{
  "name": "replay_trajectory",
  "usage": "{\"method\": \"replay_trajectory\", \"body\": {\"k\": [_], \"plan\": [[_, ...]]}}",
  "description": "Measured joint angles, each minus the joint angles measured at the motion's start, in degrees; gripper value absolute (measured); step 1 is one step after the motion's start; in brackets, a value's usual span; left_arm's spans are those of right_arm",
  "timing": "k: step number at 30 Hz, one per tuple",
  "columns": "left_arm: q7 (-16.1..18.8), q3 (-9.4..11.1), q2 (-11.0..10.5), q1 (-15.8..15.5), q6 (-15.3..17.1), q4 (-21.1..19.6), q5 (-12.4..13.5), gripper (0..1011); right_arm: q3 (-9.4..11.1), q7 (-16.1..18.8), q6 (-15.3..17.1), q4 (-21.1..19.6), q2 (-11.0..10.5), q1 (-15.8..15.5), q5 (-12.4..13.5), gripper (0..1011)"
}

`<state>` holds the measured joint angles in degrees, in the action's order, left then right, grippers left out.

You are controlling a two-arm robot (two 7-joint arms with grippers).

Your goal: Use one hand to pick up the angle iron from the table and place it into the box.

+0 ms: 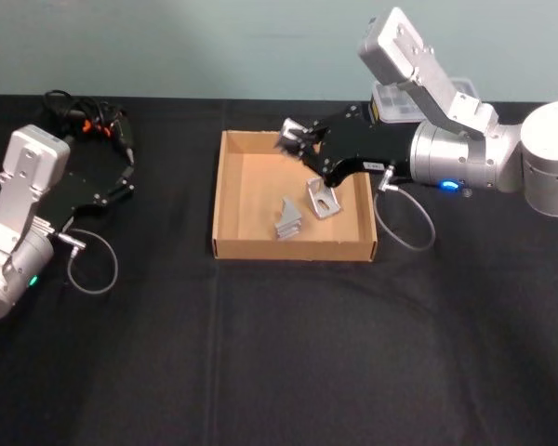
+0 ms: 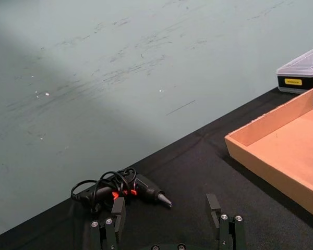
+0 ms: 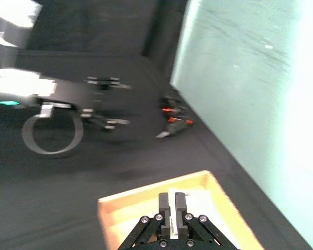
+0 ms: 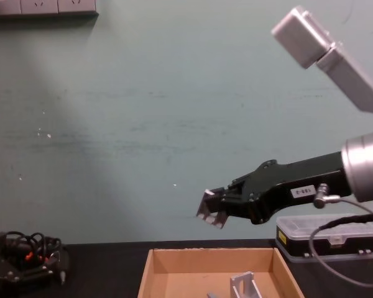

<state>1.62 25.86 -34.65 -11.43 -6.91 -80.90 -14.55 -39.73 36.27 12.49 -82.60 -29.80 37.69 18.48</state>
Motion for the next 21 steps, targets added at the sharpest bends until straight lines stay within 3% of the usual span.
{"method": "replay_trajectory", "body": {"k": [8,12,21], "plan": [[0.00,0.00,0.00,0.00,0.00,0.00,0.00,1000,0.08,-3.65,-1.49,9.44,5.85,2.32,-3.10,75],[0.00,0.00,0.00,0.00,0.00,0.00,0.00,1000,-0.61,-3.44,-2.69,15.84,9.28,4.39,-4.39,75],[0.00,0.00,0.00,0.00,0.00,0.00,0.00,1000,-1.51,-1.02,-4.02,25.41,14.57,7.62,-5.67,75]]}}
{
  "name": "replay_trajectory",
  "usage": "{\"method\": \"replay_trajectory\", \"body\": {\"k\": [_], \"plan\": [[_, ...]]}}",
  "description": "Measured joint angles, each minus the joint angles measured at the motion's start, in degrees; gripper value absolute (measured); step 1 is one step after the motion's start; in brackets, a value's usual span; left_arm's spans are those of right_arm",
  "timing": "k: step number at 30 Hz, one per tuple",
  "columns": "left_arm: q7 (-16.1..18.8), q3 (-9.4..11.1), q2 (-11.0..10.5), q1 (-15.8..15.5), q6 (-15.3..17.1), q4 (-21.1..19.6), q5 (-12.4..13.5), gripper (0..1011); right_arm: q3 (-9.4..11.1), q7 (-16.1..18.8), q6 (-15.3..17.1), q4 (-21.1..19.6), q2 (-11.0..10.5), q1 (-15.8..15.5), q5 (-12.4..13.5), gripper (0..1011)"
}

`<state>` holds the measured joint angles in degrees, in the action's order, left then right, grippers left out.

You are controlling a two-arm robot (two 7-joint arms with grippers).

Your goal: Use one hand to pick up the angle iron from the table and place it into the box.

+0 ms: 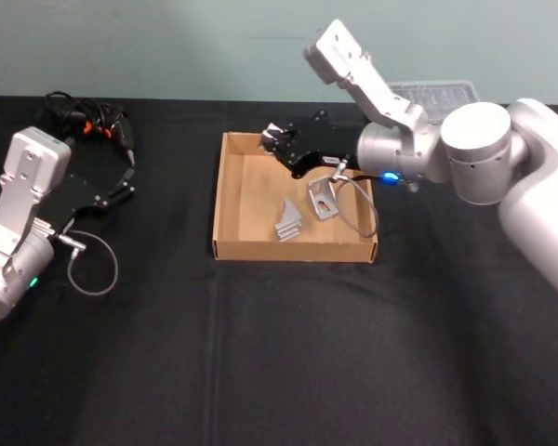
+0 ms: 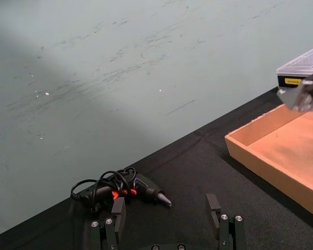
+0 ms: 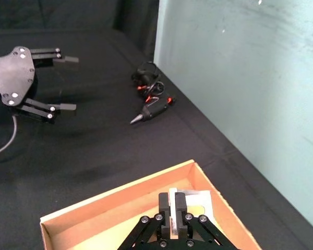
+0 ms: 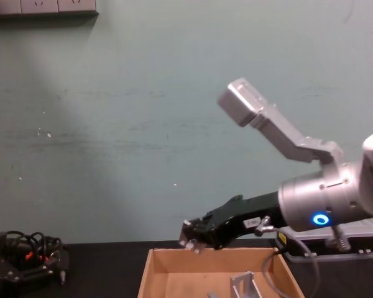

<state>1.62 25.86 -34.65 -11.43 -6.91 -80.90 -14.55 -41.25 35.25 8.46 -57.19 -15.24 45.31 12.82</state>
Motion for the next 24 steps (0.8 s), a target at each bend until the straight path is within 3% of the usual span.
{"method": "replay_trajectory", "body": {"k": [10,24], "plan": [[0.00,0.00,0.00,0.00,0.00,0.00,0.00,1000,-0.68,1.78,0.05,6.82,3.39,2.22,-2.18,75],[0.00,0.00,0.00,0.00,0.00,0.00,0.00,1000,0.29,4.25,0.17,10.29,4.87,2.74,-3.18,75]]}}
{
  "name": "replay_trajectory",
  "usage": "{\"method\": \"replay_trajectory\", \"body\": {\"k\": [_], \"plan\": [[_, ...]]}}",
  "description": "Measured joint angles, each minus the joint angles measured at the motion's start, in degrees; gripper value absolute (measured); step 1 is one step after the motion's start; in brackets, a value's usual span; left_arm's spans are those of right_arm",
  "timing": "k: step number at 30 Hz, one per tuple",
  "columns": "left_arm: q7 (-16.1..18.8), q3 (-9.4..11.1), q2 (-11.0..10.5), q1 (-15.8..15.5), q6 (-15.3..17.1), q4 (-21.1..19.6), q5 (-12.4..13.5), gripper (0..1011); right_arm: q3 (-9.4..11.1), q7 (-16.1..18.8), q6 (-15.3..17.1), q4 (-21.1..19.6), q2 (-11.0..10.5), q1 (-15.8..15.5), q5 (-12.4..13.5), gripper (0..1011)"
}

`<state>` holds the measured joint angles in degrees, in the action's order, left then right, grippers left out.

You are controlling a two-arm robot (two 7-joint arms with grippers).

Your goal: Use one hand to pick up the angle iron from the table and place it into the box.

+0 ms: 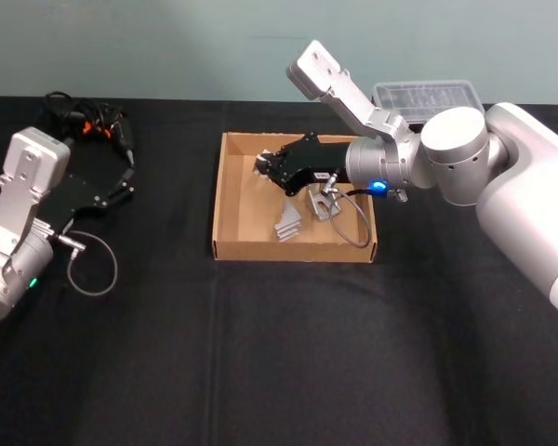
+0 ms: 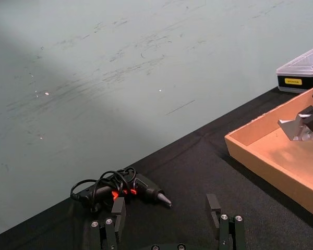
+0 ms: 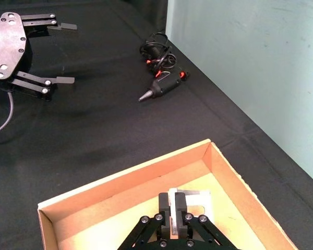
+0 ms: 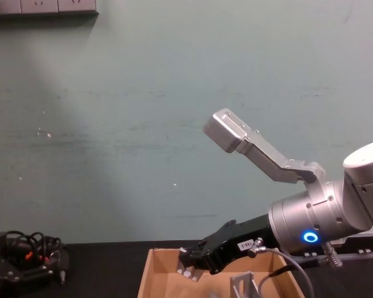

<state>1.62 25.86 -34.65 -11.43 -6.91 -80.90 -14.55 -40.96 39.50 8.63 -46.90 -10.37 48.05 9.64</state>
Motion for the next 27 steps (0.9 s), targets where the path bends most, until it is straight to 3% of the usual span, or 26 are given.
{"method": "replay_trajectory", "body": {"k": [5,18,27], "plan": [[0.00,0.00,0.00,0.00,0.00,0.00,0.00,1000,0.50,0.58,0.19,0.06,0.04,-0.17,-0.09,78],[0.00,0.00,0.00,0.00,0.00,0.00,0.00,1000,0.96,1.39,0.69,-2.49,-0.73,-1.03,-0.59,430],[0.00,0.00,0.00,0.00,0.00,0.00,0.00,1000,3.16,-1.79,2.24,-12.78,-4.36,-4.78,-0.05,736]]}}
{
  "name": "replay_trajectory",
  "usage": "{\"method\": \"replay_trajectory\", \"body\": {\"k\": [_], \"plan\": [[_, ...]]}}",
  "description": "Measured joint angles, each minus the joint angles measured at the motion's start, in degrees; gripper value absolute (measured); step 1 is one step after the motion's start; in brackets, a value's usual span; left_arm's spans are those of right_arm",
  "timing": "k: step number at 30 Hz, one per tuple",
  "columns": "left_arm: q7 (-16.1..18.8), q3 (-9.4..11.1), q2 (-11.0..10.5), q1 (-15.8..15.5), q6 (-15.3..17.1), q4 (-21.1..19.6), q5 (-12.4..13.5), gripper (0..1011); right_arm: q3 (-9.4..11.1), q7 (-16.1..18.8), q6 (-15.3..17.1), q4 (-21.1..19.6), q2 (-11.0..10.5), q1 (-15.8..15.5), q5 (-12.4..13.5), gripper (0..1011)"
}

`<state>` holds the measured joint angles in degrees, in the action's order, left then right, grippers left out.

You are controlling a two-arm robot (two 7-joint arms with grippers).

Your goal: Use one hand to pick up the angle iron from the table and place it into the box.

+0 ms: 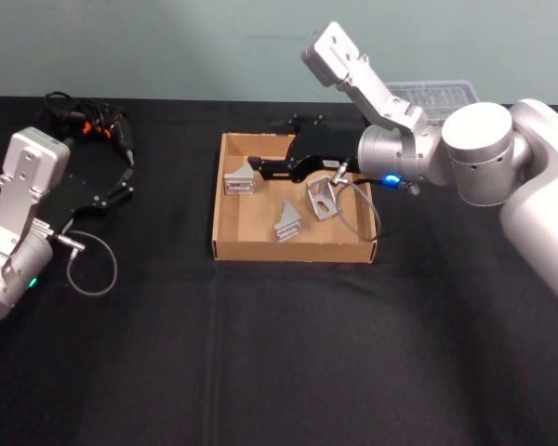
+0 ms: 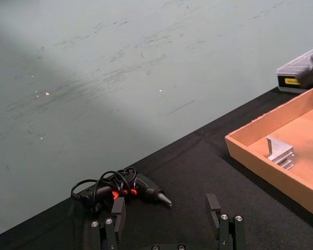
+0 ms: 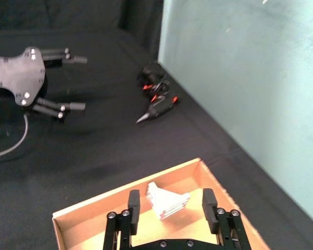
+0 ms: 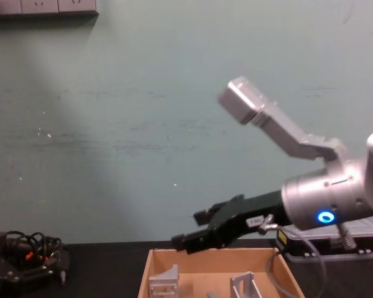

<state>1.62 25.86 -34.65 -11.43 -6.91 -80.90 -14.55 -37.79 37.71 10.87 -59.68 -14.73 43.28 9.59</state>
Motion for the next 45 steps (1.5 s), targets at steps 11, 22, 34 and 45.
{"method": "replay_trajectory", "body": {"k": [11,22,34,45], "plan": [[0.00,0.00,0.00,0.00,0.00,0.00,0.00,1000,8.22,-10.13,2.55,-18.34,-8.72,-10.97,1.65,1000],[0.00,0.00,0.00,0.00,0.00,0.00,0.00,1000,17.49,-17.24,4.76,-27.42,-13.62,-22.83,3.52,1000],[0.00,0.00,0.00,0.00,0.00,0.00,0.00,1000,20.72,-18.71,5.31,-27.94,-13.91,-27.33,3.85,1000],[0.00,0.00,0.00,0.00,0.00,0.00,0.00,1000,20.47,-18.69,5.30,-28.01,-13.95,-27.06,3.83,1000]]}}
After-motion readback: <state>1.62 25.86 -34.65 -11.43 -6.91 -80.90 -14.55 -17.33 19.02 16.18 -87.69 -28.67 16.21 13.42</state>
